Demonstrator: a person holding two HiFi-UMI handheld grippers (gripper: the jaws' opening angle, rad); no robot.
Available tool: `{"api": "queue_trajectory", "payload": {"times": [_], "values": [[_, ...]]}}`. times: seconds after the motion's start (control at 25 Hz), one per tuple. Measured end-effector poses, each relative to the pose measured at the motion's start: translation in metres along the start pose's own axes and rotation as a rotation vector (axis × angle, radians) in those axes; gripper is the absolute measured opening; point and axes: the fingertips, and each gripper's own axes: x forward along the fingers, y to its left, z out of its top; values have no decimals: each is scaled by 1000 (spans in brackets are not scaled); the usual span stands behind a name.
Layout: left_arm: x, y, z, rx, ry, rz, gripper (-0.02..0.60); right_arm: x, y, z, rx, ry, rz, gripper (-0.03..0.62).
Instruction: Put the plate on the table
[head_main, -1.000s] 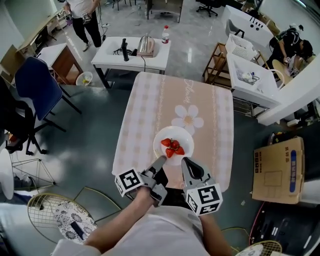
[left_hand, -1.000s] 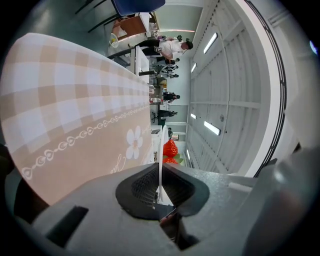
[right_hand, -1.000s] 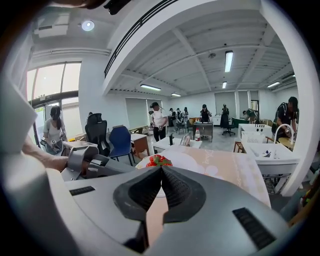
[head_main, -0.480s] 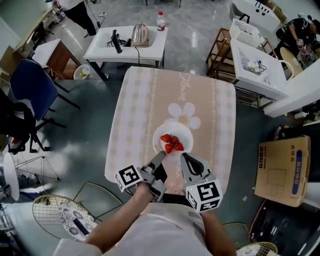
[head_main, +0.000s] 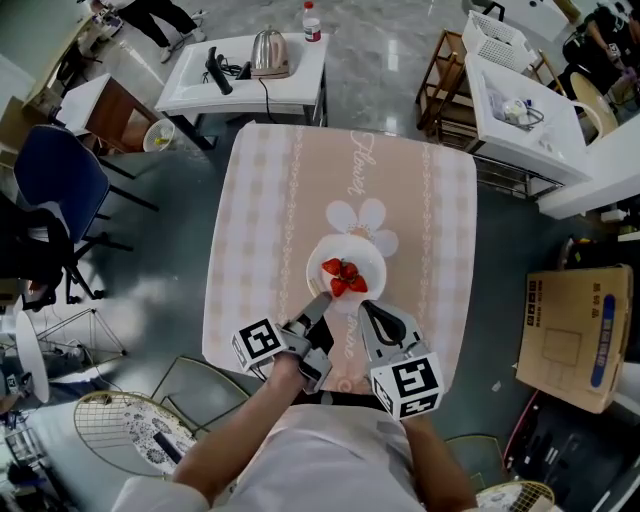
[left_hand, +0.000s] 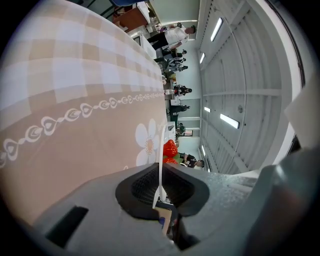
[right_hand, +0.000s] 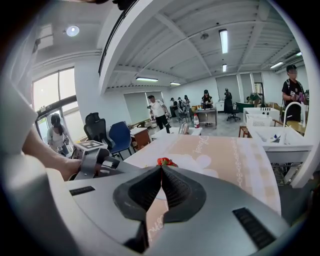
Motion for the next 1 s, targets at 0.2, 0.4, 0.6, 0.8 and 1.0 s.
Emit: {"api": "queue_trajectory", "payload": {"times": [0.2,0.4,0.6,0.8,1.0], "values": [[17,9,2,21,6,36,17,9,-18,-7,31,4,19,5],[30,16,3,38,10,69,17,17,-37,-12,73,4,22,5],[38,22,2,64,18,105,17,24,-53,-16,112,3,30,5],[40,27,3,81,7,143,18,31,-57,-19,179,-1,55,5],[42,29,3,106,-5,172,18,35,-53,-22,200,3,90,5]]}}
